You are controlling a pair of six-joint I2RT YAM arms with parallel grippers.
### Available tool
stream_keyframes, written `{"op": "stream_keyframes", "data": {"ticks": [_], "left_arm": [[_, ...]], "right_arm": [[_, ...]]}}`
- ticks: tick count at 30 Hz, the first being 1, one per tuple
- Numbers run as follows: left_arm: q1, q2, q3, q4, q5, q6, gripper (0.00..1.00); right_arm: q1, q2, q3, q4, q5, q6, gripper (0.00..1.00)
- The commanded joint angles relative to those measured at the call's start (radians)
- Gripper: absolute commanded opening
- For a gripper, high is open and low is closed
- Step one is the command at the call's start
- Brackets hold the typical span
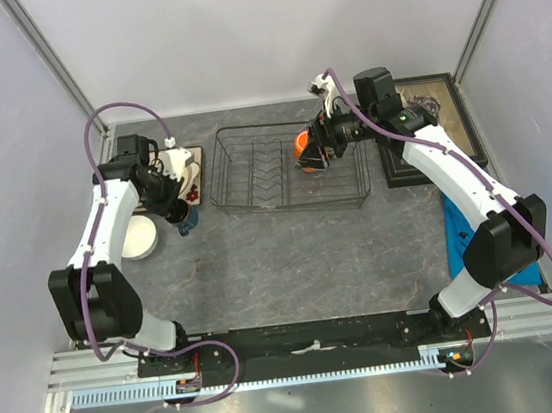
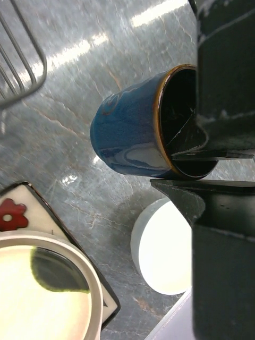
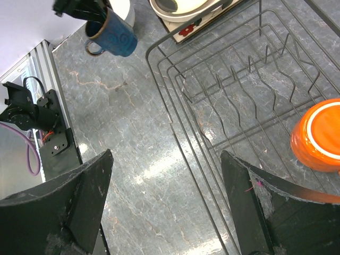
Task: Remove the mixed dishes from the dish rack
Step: Place the cup at the center of the board.
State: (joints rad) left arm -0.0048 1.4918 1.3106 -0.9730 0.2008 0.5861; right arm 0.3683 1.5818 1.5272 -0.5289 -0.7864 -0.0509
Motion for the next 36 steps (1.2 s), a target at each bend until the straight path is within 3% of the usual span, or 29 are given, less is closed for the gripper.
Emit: {"op": "stream_keyframes", "data": {"ticks": [1,12,36], "left_arm": [[0.003,0.070,0.039,0.043,-0.067,0.057,0.02],[0.003,0.183,0.003,0.112,-0.109,0.057,0.02],[0.003,0.226,-0.096,0.195,-0.112,0.041,0.02]], "right_arm": [[-0.002,-0.031,-0.004,0.012,-0.004,-0.020,0.90],[-0.002,-0.037,-0.016,0.012,-0.004,-0.023,0.90],[-0.002,-0.026,-0.016,0.010,0.015,-0.029,0.90]]}}
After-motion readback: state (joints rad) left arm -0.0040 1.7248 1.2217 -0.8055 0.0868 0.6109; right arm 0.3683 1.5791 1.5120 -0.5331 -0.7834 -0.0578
